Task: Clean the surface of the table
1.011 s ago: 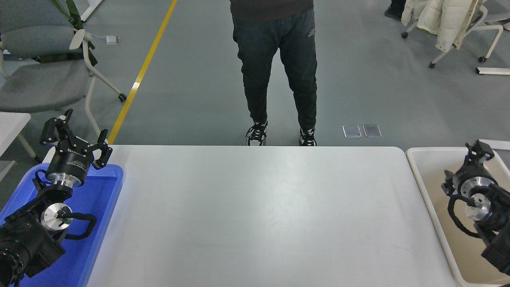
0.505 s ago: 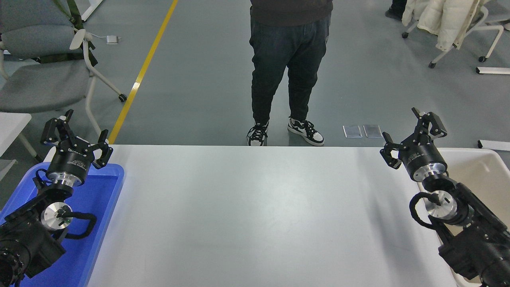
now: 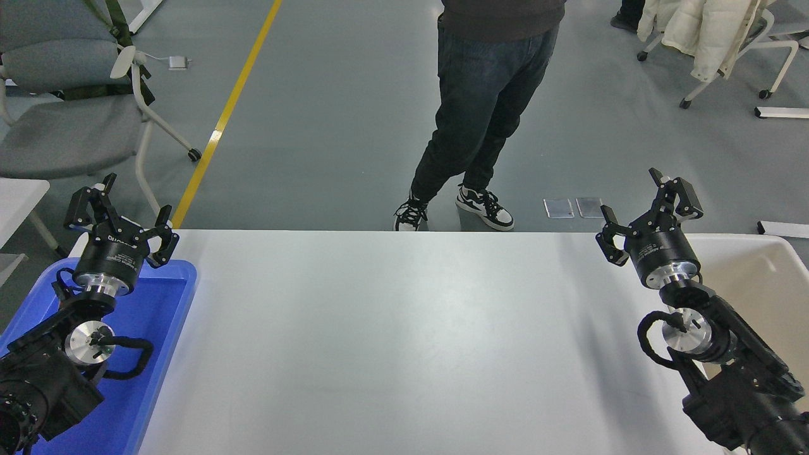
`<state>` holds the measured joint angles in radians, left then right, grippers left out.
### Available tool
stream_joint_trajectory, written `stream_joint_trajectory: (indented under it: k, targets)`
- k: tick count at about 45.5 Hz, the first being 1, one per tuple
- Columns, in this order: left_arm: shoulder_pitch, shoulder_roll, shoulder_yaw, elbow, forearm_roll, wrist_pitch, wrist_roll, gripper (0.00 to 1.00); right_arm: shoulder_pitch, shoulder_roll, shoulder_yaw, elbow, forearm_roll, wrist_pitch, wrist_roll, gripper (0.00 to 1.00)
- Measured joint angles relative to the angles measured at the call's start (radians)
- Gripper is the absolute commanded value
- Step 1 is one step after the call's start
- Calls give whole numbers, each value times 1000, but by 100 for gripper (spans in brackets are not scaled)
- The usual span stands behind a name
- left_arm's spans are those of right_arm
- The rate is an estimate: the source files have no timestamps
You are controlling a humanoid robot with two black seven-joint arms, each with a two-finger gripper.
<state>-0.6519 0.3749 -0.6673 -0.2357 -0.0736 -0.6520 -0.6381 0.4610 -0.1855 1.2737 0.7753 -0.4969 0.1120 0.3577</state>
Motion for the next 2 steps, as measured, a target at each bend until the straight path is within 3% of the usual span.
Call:
stream_joint_trajectory:
  k: [2]
  targets:
    - [0,0,0,0,0,0,0,100,-2,1,0,-5,0,-1,4,99]
